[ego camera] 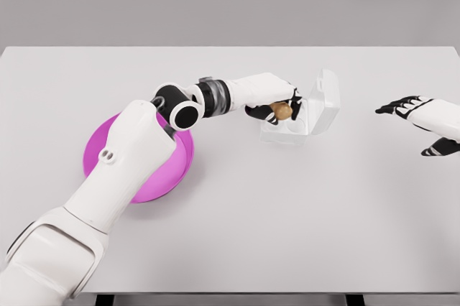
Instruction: Pack egg into the box and close the box lid
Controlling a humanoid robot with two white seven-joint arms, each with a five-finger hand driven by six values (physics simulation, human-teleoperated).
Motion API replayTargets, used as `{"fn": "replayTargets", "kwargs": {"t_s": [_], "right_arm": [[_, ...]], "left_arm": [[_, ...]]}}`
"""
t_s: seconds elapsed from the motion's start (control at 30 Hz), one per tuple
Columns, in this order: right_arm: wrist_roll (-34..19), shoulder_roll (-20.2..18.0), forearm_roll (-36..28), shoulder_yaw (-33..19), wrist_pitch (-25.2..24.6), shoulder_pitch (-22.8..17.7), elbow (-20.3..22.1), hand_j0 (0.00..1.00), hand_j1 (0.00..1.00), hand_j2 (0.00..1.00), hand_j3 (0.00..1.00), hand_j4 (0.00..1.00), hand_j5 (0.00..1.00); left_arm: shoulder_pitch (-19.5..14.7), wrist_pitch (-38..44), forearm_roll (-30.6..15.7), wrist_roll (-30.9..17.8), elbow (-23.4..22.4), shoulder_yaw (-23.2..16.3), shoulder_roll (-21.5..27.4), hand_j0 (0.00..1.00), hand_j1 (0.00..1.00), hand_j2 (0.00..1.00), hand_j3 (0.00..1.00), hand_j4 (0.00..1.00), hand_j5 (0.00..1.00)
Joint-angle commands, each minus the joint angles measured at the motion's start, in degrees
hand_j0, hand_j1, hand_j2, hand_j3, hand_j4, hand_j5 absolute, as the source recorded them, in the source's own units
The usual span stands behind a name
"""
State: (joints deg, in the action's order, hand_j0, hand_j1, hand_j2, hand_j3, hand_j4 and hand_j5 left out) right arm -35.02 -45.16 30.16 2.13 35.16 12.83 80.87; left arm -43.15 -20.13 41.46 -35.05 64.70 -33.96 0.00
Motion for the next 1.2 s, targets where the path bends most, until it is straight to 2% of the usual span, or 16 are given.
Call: {"fn": "replayTargets", "kwargs": {"t_s": [0.0,0.1,0.2,0.27,0.33,0.4,0.57,0.73,0.83,0.9,0.97,1.07,1.1,1.17], "right_arm": [[0.02,0.07,-0.28,0.07,-0.16,0.0,0.08,1.0,1.0,1.0,1.0,1.0,1.0],[0.02,0.24,-0.19,0.33,-0.16,0.35,0.08,1.0,1.0,1.0,1.0,1.0,1.0],[0.02,0.07,-0.19,0.33,-0.16,1.58,-0.09,1.0,1.0,1.0,1.0,1.0,1.0],[0.02,0.24,-0.1,0.94,-0.16,2.99,-2.29,1.0,1.0,1.0,1.0,1.0,1.0],[0.02,0.94,-0.1,4.28,-0.16,5.97,-4.49,1.0,1.0,1.0,1.0,1.0,1.0],[0.02,2.44,-0.02,4.64,-0.16,6.42,-4.58,1.0,1.0,1.0,1.0,1.0,1.0],[0.02,2.79,0.07,6.22,-0.16,8.26,-5.98,1.0,1.0,1.0,1.0,1.0,1.0],[0.02,3.76,0.07,8.33,-0.16,9.93,-8.18,1.0,1.0,1.0,1.0,1.0,1.0],[0.02,4.37,0.51,8.68,-0.16,9.93,-8.36,1.0,1.0,1.0,1.0,1.0,1.0],[0.02,4.46,0.51,8.68,-0.16,10.02,-8.36,1.0,1.0,1.0,1.0,1.0,1.0],[0.02,4.72,0.51,8.68,-0.16,10.02,-8.09,1.0,1.0,1.0,1.0,1.0,1.0],[0.02,4.81,0.6,8.68,-0.16,10.02,-8.0,1.0,1.0,1.0,1.0,1.0,1.0],[0.02,4.81,0.69,8.68,-0.16,10.02,-7.83,1.0,1.0,1.0,1.0,1.0,1.0],[0.02,4.81,0.69,8.68,-0.16,10.11,-7.57,1.0,1.0,1.0,1.0,1.0,1.0]], "left_arm": [[0.0,0.09,-0.24,0.05,0.08,0.12,0.0,0.61,0.61,0.61,0.61,0.61,0.61],[-0.09,0.09,-0.32,0.05,0.16,0.12,0.0,0.67,0.67,0.67,0.67,0.67,0.67],[-0.18,0.09,-0.32,0.05,0.16,0.12,0.0,0.68,0.68,0.68,0.68,0.68,0.68],[-0.18,0.09,-0.32,0.05,0.16,0.12,0.0,0.68,0.68,0.68,0.68,0.68,0.68],[-0.17,0.09,-0.32,0.05,0.16,0.12,0.0,0.69,0.69,0.69,0.69,0.69,0.69],[-0.17,0.09,-0.32,0.05,0.25,0.04,0.0,0.69,0.69,0.69,0.69,0.69,0.69],[-0.18,0.18,-0.32,0.05,0.25,0.12,0.0,0.7,0.7,0.7,0.7,0.7,0.7],[-0.26,0.26,-0.32,0.05,0.25,0.56,0.0,0.8,0.8,0.8,0.8,0.8,0.8],[-0.35,0.18,-0.76,0.05,0.43,0.83,0.0,0.94,0.94,0.94,0.94,0.94,0.94],[-0.35,0.09,-0.94,0.05,0.52,1.0,0.0,0.97,0.97,0.97,0.97,0.97,0.97],[-0.18,0.09,-2.17,0.05,3.5,1.26,0.7,0.99,0.99,0.99,0.99,0.99,0.99],[0.0,0.18,-8.75,0.05,8.16,1.53,6.23,0.99,0.99,0.99,0.99,0.99,0.99],[0.09,0.26,-11.3,0.05,10.97,1.53,8.96,0.99,0.99,0.99,0.99,0.99,0.99],[0.35,0.53,-14.29,0.05,13.87,1.97,12.39,0.99,0.99,0.99,0.99,0.99,0.99]]}}
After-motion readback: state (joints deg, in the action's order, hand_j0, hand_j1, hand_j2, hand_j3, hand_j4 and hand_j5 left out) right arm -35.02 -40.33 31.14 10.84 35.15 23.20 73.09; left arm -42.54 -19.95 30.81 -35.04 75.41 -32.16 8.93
